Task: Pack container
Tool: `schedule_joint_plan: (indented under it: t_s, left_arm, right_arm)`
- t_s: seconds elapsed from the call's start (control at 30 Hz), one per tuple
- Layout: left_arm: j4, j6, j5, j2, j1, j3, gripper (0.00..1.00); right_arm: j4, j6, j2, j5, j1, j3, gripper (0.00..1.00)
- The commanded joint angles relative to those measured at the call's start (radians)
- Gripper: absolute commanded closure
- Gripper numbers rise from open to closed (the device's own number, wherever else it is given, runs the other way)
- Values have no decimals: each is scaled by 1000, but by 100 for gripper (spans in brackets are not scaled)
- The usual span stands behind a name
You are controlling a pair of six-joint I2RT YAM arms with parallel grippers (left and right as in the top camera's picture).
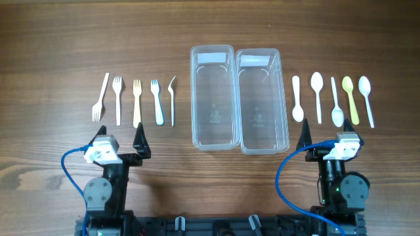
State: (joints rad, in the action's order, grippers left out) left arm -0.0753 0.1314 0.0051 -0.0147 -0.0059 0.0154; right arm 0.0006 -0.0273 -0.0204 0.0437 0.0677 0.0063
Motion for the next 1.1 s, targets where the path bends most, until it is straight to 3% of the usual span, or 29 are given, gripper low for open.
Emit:
schedule_joint_plan:
  t_s: [0.0, 0.17, 0.4, 0.57, 0.73, 0.87, 1.07]
  left_arm:
    - [0, -23, 12, 8, -5, -9, 0]
    - [0, -23, 12, 8, -5, -9, 0]
    - [0, -23, 12, 8, -5, -9, 0]
    - [0, -23, 12, 8, -5, -9, 0]
    - [0, -23, 12, 8, -5, -9, 0]
    - [0, -23, 12, 8, -5, -9, 0]
    - [0, -23, 12, 8, -5, -9, 0]
  right_arm:
    - [3, 2, 0, -14, -1, -1, 0]
    - [18, -113, 0, -48, -1, -1, 0]
    - [64, -45, -15, 68, -1, 0, 0]
    - [176, -20, -103, -44, -1, 63, 0]
    - [209, -89, -370, -101, -1, 257, 0]
    - [160, -97, -706, -98, 24, 539, 0]
    - [27, -98, -1154, 88, 100, 1002, 0]
